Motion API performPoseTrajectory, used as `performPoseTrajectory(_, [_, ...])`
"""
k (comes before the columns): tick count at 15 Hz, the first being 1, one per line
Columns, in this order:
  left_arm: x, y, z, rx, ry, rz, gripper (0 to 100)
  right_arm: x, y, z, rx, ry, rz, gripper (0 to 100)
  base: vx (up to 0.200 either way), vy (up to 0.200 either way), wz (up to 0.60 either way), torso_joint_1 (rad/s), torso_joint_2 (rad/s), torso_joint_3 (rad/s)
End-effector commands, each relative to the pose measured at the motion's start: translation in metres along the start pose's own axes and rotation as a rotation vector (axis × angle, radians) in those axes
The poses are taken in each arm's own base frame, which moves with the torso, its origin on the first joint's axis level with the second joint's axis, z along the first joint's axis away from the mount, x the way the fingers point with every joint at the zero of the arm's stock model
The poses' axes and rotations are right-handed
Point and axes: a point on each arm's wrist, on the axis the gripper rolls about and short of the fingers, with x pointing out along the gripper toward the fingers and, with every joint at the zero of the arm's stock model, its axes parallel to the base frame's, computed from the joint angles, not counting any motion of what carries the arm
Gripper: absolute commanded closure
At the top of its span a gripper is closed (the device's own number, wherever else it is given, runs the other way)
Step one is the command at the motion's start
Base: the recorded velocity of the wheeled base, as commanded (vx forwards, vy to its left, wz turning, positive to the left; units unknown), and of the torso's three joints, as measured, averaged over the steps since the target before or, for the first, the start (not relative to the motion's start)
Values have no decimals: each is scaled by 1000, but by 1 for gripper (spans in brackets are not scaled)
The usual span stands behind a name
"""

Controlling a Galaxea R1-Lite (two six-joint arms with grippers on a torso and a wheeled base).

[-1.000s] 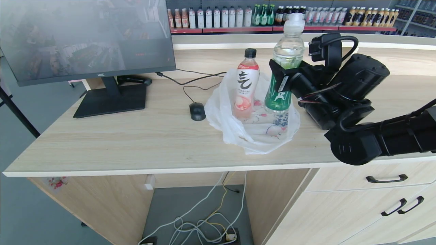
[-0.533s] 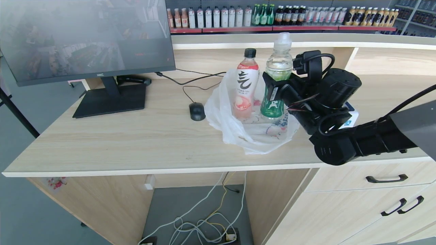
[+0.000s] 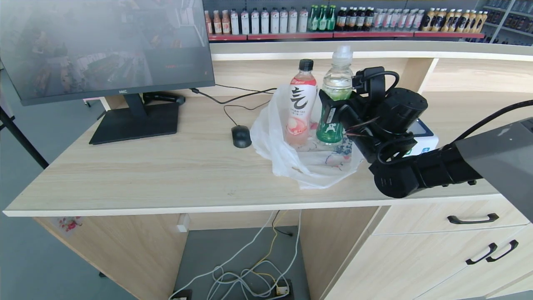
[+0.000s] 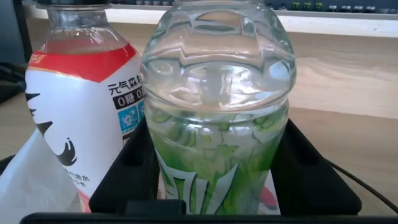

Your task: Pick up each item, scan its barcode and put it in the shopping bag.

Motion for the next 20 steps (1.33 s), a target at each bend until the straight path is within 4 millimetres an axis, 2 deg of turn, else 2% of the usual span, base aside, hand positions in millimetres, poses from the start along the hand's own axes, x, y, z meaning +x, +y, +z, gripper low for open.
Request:
performPoseTrajectory(1, [0,0,0,0,0,2,0,4,0,-9,-5,7,-7,100,0,0,0,0,0,0])
performPoseTrajectory(4, [0,0,0,0,0,2,0,7,-13,-12,-22,8,-35,100,0,0,0,0,0,0])
performPoseTrajectory(20, [0,0,0,0,0,0,0,-3,-9,-31,-25,55,-23,100,0,0,0,0,0,0])
